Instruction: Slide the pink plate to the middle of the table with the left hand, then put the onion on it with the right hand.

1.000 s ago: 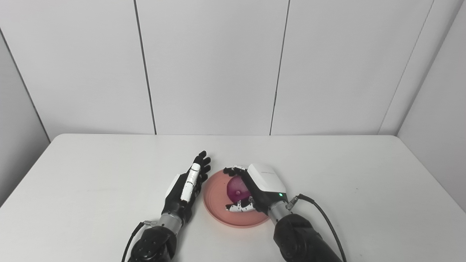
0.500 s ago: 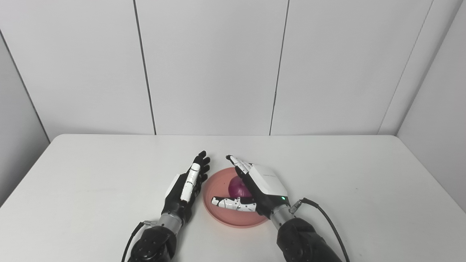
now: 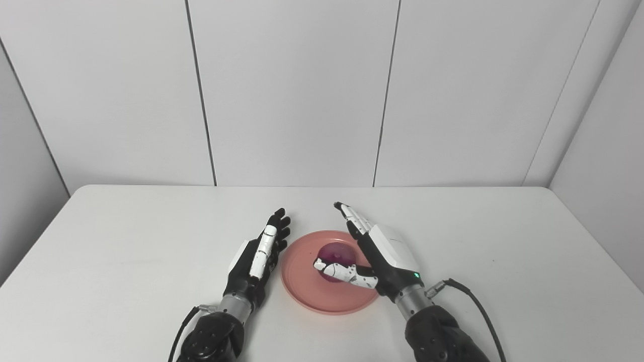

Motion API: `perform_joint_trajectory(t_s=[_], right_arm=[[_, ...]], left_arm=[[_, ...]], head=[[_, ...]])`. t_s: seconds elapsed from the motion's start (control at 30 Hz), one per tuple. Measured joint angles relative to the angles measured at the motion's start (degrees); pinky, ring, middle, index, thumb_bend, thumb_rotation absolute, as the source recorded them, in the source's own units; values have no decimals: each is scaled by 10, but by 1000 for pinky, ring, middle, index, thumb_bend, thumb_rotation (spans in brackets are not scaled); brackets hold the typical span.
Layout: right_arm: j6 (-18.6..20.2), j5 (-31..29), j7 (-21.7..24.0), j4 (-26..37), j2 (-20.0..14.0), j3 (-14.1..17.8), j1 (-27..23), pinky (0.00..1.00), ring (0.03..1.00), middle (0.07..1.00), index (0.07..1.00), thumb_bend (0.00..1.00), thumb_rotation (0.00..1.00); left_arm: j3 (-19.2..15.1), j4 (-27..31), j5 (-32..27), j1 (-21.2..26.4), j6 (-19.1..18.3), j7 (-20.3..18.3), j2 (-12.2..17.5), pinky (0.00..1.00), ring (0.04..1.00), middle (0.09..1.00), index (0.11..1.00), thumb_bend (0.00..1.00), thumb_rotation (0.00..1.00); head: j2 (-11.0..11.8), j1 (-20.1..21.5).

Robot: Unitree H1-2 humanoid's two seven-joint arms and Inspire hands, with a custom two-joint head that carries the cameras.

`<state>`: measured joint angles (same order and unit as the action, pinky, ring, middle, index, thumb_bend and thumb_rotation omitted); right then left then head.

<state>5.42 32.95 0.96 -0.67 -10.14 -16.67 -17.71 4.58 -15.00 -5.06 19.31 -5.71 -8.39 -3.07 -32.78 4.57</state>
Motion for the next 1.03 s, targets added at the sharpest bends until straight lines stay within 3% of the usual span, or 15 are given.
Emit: perform_joint_trajectory(t_s=[0.23, 0.37, 0.9, 1.03], right_arm=[[11, -6, 1, 11, -2, 35, 7, 865, 940, 983, 989, 620, 1000], [11, -57, 1, 7, 5, 69, 8, 876, 954, 996, 991, 581, 1000], [10, -165, 19, -29, 8, 105, 10, 958, 983, 990, 980, 629, 1000], [13, -207, 25, -28, 20, 126, 10, 996, 1000, 1000, 994, 620, 1000]], left_arm=[[2, 0, 2, 0, 0, 0, 0, 1000, 980, 979, 973, 701, 1000], [0, 0, 0, 0, 0, 0, 0, 1000, 982, 977, 971, 699, 1000], [-1, 0, 0, -3, 0, 0, 2, 1000, 980, 980, 973, 686, 1000], [-1, 0, 1, -3, 2, 0, 2, 1000, 980, 982, 977, 690, 1000]], head=[[-2, 0], [-1, -1], [-2, -3], [-1, -4]])
